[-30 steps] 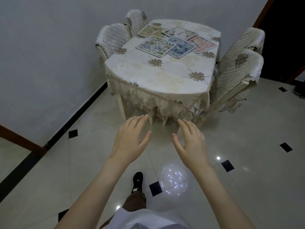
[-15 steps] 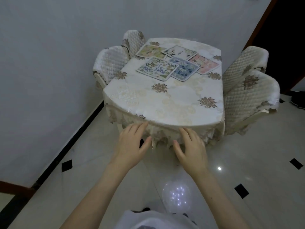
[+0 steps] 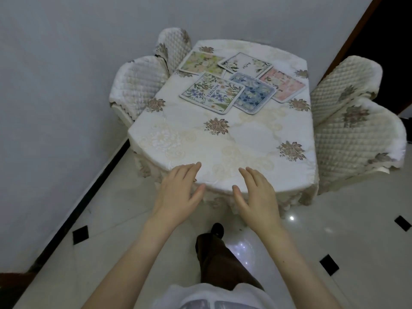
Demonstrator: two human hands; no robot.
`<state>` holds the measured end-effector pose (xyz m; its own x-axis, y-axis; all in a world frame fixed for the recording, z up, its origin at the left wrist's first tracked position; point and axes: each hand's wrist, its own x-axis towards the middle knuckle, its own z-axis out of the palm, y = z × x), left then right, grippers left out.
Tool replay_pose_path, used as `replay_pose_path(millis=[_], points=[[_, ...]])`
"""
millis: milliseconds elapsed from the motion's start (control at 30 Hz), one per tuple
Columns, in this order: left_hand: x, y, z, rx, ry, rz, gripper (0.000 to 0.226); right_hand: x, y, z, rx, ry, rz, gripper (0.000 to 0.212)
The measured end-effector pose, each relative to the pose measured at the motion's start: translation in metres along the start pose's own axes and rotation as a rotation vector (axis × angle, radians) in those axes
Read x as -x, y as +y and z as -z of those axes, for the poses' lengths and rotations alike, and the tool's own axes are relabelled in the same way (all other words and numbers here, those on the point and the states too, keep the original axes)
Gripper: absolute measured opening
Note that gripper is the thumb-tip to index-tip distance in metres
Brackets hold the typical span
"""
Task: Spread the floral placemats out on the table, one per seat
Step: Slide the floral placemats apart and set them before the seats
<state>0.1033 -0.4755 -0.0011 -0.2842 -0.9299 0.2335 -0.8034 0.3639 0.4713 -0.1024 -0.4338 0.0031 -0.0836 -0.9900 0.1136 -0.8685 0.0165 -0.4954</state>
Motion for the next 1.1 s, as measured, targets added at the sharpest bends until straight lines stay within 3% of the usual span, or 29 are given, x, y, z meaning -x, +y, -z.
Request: replay_pose_path(millis=[700,1100], points=[[-0.289,-0.038,-0.041,-0.080,-0.111,-0.036,0.052,-0.288,0.063,-0.011,0.012,-0.028,-0.011,0.049],[-0.409,-0.113,-0.076,-0.062,-0.230,-0.152,0.051,-0.400,0.063,-0.056,-0.058,-0.008,-0.155,0.047]])
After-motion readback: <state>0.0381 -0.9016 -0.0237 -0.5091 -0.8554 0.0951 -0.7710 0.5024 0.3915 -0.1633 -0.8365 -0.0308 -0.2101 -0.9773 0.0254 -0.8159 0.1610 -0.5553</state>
